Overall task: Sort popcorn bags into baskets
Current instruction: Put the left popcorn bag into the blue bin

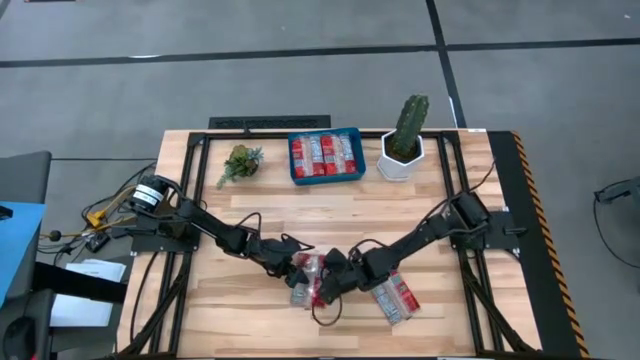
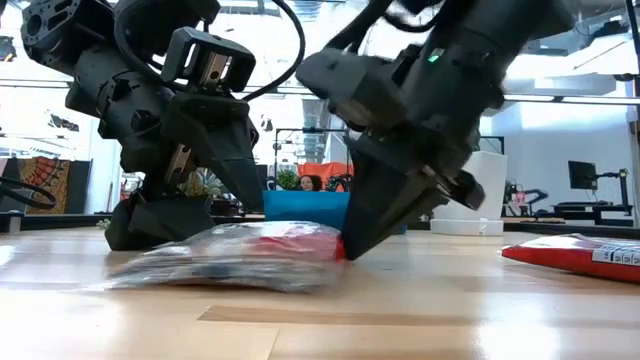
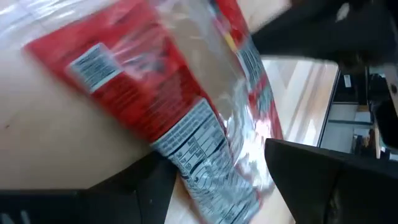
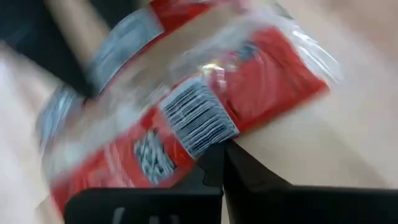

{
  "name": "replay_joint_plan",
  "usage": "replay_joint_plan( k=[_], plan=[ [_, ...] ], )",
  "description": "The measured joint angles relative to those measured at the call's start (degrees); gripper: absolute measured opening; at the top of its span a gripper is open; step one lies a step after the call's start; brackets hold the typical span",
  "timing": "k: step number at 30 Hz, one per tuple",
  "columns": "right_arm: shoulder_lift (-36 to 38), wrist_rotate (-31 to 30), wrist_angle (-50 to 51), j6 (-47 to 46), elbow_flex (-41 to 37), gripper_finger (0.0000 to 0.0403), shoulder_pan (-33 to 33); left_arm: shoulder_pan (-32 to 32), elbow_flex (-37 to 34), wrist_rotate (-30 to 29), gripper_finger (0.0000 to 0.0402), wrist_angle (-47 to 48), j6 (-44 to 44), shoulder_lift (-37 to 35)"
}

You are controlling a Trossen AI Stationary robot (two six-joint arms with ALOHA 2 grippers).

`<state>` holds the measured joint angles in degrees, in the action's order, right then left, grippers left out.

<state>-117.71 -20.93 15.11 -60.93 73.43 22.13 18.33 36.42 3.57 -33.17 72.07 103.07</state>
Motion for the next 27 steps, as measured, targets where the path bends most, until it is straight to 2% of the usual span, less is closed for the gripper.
replay_joint_plan(
  k=[5, 8, 14, 18, 27],
  plan=[
    [0.07, -1.4, -0.55, 1.46, 0.02, 0.0015, -2.42, 0.11, 0.0, -2.1, 0.0233, -0.02, -0.29, 0.02],
    [0.15, -0.96, -0.22, 1.44, 0.04, 0.001, -2.23, 0.29, 0.02, -4.44, 0.0205, 0.08, -0.35, 0.02],
    [1.47, -0.04, 2.13, 0.37, 0.19, 0.0018, -1.88, 1.49, 0.02, -12.93, 0.0096, 0.13, 0.88, 0.09],
    [4.84, -0.54, 8.02, -1.36, 0.39, 0.0018, -1.49, 1.68, 0.06, -15.27, 0.0016, 0.0, 1.37, 0.13],
    [21.8, -7.79, 27.04, -0.21, 0.42, 0.0018, 0.17, 0.59, -0.04, -13.21, 0.0005, 0.34, 0.26, -3.44]
  ],
)
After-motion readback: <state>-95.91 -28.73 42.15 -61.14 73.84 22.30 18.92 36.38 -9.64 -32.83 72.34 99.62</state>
